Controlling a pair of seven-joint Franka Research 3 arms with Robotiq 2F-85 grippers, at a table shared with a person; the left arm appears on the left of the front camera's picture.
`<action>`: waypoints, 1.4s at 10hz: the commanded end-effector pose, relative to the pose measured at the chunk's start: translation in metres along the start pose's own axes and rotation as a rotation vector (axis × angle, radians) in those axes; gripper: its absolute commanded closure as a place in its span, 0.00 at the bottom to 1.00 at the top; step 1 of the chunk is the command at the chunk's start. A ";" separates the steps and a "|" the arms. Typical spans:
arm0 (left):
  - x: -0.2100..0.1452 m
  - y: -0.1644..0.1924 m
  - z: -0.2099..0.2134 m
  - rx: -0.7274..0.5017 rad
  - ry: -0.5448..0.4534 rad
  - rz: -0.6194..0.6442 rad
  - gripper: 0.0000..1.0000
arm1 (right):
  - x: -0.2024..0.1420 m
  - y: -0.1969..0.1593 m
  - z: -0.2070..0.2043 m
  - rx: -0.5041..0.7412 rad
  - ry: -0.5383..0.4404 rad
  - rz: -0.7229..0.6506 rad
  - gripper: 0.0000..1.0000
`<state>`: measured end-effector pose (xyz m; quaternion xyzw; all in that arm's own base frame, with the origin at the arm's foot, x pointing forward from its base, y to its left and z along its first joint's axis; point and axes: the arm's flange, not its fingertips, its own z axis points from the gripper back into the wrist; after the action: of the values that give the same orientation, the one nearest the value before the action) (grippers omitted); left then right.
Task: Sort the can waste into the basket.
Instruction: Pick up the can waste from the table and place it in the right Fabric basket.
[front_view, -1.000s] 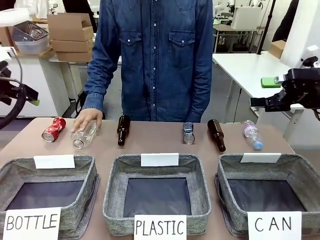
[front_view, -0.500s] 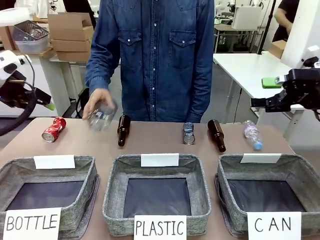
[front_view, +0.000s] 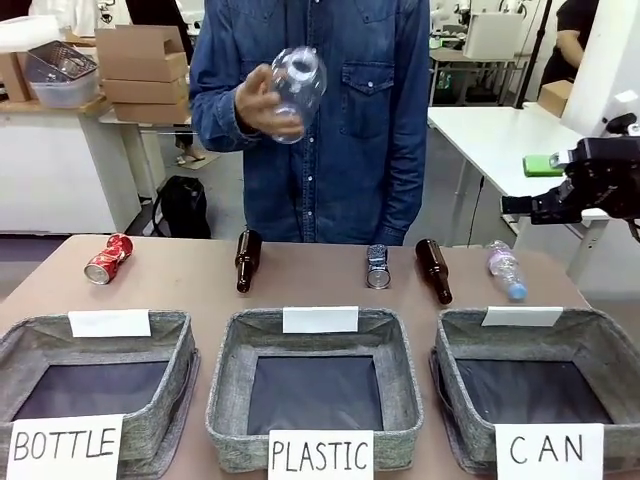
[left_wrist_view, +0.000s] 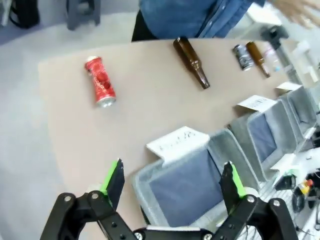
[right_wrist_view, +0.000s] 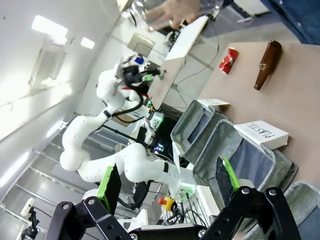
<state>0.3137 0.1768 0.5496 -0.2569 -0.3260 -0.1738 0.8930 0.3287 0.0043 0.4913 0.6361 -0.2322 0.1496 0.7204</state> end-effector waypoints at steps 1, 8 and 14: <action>-0.033 0.009 0.009 -0.026 -0.054 0.049 0.00 | 0.004 -0.001 -0.002 0.017 -0.016 0.029 0.00; 0.087 0.044 -0.178 0.379 0.397 0.079 0.00 | 0.004 -0.001 -0.002 0.017 -0.016 0.029 0.00; 0.118 0.101 -0.288 0.299 0.437 0.059 0.00 | 0.004 -0.001 -0.002 0.017 -0.016 0.029 0.00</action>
<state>0.5794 0.0658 0.4057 -0.0473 -0.1385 -0.1408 0.9792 0.3286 0.0036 0.4912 0.6356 -0.2328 0.1492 0.7208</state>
